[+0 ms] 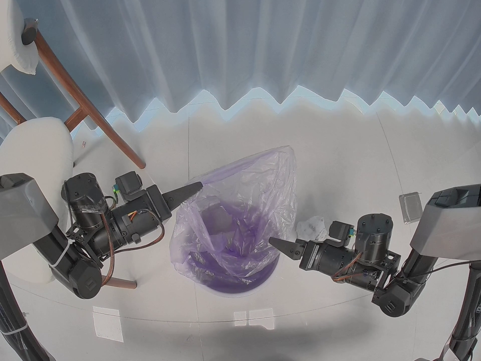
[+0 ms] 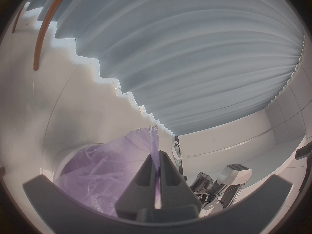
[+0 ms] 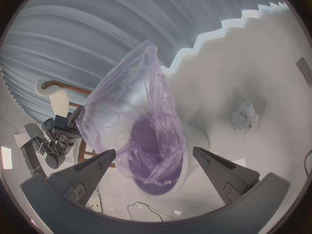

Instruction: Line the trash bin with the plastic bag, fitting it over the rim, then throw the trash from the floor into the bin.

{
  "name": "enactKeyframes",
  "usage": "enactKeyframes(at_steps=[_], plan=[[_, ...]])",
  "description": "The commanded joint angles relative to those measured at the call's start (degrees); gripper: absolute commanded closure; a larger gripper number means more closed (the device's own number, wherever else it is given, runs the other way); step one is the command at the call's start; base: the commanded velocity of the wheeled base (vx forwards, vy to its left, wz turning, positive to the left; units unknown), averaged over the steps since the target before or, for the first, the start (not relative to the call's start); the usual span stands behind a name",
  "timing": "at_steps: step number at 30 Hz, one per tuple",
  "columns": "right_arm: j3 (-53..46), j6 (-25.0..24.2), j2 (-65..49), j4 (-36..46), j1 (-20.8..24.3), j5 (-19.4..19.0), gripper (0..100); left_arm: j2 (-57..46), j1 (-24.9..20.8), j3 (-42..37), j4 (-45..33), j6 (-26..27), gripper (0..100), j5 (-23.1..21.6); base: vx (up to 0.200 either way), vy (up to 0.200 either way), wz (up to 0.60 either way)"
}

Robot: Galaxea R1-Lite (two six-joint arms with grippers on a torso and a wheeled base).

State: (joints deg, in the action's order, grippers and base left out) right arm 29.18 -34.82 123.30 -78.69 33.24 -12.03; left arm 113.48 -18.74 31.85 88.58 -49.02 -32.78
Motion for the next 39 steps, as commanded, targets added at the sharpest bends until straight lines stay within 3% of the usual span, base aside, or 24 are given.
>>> enactKeyframes(at_steps=[1, 2, 3, 18, 26, 27, 30, 39], plan=[[4.39, 0.54, 3.18, 0.03, 0.15, 0.34, 0, 0.07, -0.07, -0.13, 0.02, -0.02, 100, 0.0, 0.0, 0.0, 0.0], [4.83, 0.54, 3.18, -0.06, 0.15, 0.43, 0, 0.07, -0.07, -0.13, 0.02, -0.02, 100, 0.0, 0.0, 0.0, 0.0], [4.83, 0.54, 3.18, -0.06, 0.15, 0.43, 100, 0.07, -0.07, -0.13, 0.02, -0.02, 100, 0.0, 0.0, 0.0, 0.0], [3.16, 0.54, 2.56, -1.73, 0.15, 1.75, 100, 0.07, -0.16, -0.3, 0.02, 0.06, 100, 0.0, 0.0, 0.0, 0.0], [-3.52, 4.67, 2.56, -6.39, -0.11, 5.7, 100, 0.07, -0.25, -0.3, 0.02, 0.06, 100, -0.09, 0.0, 0.0, 0.0], [-3.61, 4.67, 2.83, -6.92, -0.11, 5.79, 0, 0.07, -0.25, -0.3, 0.02, 0.06, 100, -0.09, 0.0, 0.0, 0.0], [-2.9, 4.85, 4.5, -11.22, -0.55, 7.02, 0, -0.02, -0.34, -0.39, 0.02, 0.06, 100, -0.09, 0.0, 0.0, 0.0], [4.3, 6.25, 8.89, -11.05, -0.46, 7.46, 0, -0.19, -0.69, -0.83, 0.02, 0.15, 100, -0.09, 0.0, 0.0, 0.0]])
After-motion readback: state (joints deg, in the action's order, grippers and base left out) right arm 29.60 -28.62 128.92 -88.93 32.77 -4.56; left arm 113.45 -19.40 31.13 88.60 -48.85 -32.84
